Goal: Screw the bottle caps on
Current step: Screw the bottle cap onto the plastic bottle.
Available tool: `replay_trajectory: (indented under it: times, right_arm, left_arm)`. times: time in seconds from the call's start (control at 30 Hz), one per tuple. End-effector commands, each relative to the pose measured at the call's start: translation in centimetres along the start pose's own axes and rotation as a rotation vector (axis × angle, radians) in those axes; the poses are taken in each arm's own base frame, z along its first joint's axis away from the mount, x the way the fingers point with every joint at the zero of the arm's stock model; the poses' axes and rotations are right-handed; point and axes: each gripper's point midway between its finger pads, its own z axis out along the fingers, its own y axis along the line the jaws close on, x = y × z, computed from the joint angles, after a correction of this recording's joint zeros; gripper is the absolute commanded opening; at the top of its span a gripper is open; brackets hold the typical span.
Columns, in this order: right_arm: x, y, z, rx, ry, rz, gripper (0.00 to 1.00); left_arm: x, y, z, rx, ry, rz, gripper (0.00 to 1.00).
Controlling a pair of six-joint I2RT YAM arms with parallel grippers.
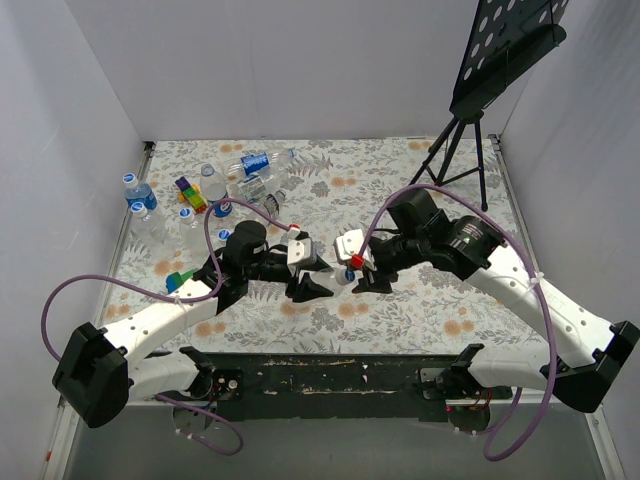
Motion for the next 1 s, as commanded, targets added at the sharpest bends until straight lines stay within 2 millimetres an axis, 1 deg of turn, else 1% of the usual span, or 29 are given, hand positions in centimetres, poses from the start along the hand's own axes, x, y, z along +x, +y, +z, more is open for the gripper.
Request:
replay_trajectory:
  times: [0.0,0.1,0.13,0.23,0.3,0.37,0.43,0.47,0.5,0.53,0.6,0.7,0.73,0.77,0.83,0.9,0.97]
  right_arm:
    - [-1.2,-0.3,-0.1,-0.009,-0.027,-0.037,0.62]
    - [-0.9,-0.5,0.2,-0.008,-0.011,-0.024,0.58]
    - [-0.8,-0.5,0.3,-0.008,-0.008,-0.013,0.55]
    - [-0.6,-0.7,0.6,-0.004,0.0,0.04,0.43]
    - [-0.5,-0.8,0.8,0.003,0.005,0.089,0.33]
    - [-0.4,-1.1,1.0,0.027,0.007,0.154,0.23]
    - [-0.5,-1.6,1.3,0.062,-0.001,0.248,0.16]
    - [-0.8,-2.0,1.4,0.084,-0.015,0.291,0.14]
    - [-0.9,-2.2,1.7,0.104,-0.027,0.363,0.13]
    - [-1.0,-2.7,1.8,0.137,-0.042,0.429,0.13]
    - [-1.0,-3.6,2.2,0.216,-0.063,0.625,0.13]
    - [0.0,-4.6,3.0,0.331,-0.068,0.963,0.12]
    - [0.6,-4.8,3.2,0.369,-0.061,1.076,0.13]
    - [0.9,-4.9,3.5,0.392,-0.064,1.154,0.13]
    - [1.4,-5.0,4.0,0.409,-0.064,1.226,0.13]
    - [1.3,-5.4,3.8,0.435,-0.077,1.246,0.14]
    - [0.5,-5.8,3.2,0.438,-0.102,1.21,0.25]
  left_arm:
    - [-2.4,0.0,-0.2,0.016,-0.048,0.049,0.17]
    - [-2.5,-0.1,-0.3,0.017,-0.051,0.056,0.16]
    - [-2.5,0.0,-0.3,0.012,-0.05,0.056,0.17]
    - [-2.5,0.3,-0.4,-0.009,-0.048,0.064,0.16]
    - [-2.5,1.0,-0.5,-0.053,-0.047,0.074,0.16]
    - [-2.5,2.4,-0.8,-0.144,-0.047,0.091,0.17]
    - [-2.7,4.4,-1.6,-0.277,-0.058,0.109,0.17]
    - [-2.8,5.2,-2.0,-0.336,-0.069,0.116,0.17]
    - [-3.4,6.0,-2.5,-0.395,-0.092,0.139,0.17]
    - [-3.4,6.9,-3.0,-0.464,-0.101,0.148,0.17]
    - [-3.7,7.7,-3.8,-0.557,-0.117,0.182,0.17]
    - [-3.9,7.8,-4.3,-0.665,-0.123,0.272,0.16]
    - [-3.5,7.6,-4.3,-0.697,-0.115,0.295,0.16]
    - [-3.7,7.5,-4.4,-0.73,-0.121,0.326,0.16]
    - [-3.6,7.2,-4.5,-0.777,-0.11,0.371,0.15]
    - [-3.6,6.8,-4.4,-0.796,-0.1,0.404,0.14]
    - [-3.3,6.7,-4.0,-0.777,-0.077,0.392,0.14]
